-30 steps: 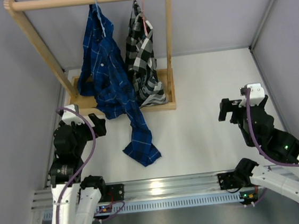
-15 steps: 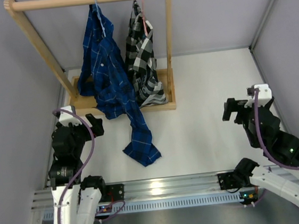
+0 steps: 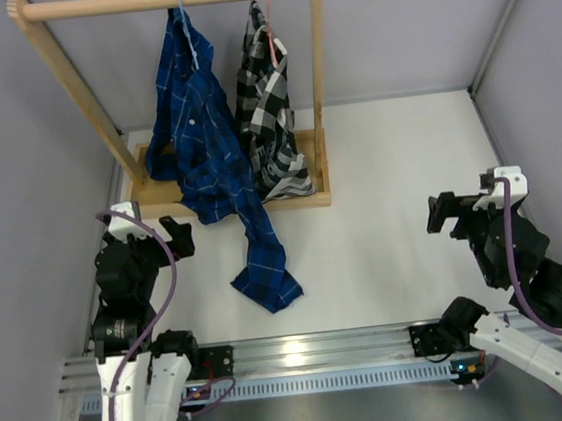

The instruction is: Place the shirt on the hanger

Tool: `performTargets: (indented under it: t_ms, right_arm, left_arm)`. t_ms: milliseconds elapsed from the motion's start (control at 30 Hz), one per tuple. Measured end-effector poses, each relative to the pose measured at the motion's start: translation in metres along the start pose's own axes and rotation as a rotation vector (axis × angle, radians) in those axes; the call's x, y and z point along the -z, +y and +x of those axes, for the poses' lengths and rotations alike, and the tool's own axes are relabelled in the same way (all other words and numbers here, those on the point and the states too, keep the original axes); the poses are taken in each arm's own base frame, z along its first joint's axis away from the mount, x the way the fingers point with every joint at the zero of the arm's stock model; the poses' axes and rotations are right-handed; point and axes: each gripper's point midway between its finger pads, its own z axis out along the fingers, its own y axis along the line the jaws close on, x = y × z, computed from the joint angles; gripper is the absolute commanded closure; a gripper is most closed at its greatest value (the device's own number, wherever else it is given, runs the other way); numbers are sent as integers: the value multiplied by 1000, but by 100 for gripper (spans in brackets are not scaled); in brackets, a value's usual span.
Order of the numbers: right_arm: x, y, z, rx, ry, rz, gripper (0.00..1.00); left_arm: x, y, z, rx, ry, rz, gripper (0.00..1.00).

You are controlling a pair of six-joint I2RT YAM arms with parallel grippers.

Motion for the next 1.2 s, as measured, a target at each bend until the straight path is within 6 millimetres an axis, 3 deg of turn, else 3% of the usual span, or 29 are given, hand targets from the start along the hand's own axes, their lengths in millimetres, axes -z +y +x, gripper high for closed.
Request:
performTargets:
  t_ms: [1200]
  right_arm:
    - [-3, 2, 3, 49, 15, -8, 1]
  left_arm:
    - [7, 3, -7, -1, -43, -17, 2]
